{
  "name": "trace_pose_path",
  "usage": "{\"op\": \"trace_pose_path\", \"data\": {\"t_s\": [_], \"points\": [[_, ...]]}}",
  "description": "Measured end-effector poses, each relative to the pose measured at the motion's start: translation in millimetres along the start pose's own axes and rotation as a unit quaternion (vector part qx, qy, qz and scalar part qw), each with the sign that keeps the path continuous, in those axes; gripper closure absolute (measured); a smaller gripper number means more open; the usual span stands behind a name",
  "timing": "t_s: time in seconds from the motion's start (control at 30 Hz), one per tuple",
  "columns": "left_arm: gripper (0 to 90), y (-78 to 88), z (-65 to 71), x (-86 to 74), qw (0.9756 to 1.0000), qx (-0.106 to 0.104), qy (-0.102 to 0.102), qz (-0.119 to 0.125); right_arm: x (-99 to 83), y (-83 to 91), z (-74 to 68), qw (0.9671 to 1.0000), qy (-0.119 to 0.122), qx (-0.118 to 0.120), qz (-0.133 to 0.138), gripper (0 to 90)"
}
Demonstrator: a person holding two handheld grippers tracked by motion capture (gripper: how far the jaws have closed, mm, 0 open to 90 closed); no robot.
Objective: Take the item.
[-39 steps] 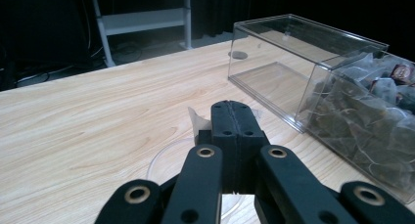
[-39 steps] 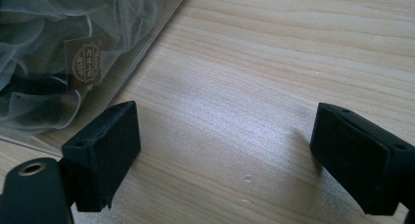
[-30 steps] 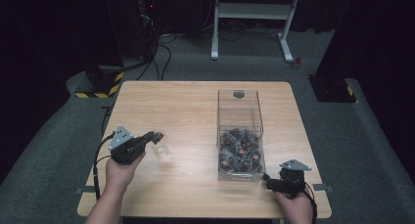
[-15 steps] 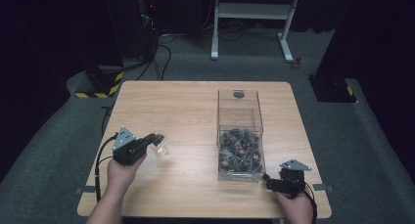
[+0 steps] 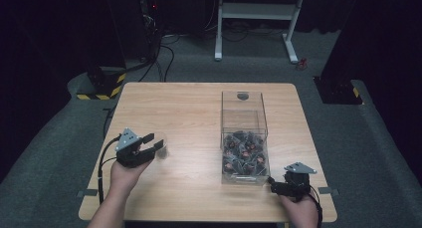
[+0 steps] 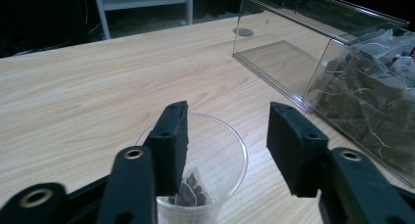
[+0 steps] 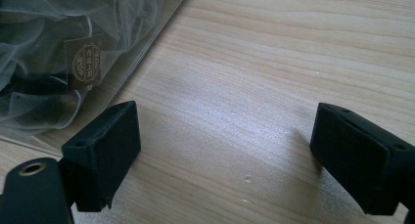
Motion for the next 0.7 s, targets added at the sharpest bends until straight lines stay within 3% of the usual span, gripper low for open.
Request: {"op": "trace_pose_path", "data": {"t_s": [0.4, 0.7], "points": [[28.1, 13.2, -7.3, -7.0, 1.0000, 0.006, 0.008, -0.002, 0.0, 0.0, 0.0, 1.0000, 0.000, 0.000, 0.000, 11.1], [18.3, 25.1, -21.6, -22.7, 0.9995, 0.027, 0.010, -0.017, 0.0, 0.0, 0.0, 1.0000, 0.000, 0.000, 0.000, 11.1]]}}
Point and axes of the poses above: each handheld gripper's, and its own axes: y roughly backward along the jaws, x roughly out of its top, z roughly to its right, the point moved 4 cm from there along -y, roughly forward along the jaws, and after that the axes turned 3 degrees about -y, right-handed, at the moved point
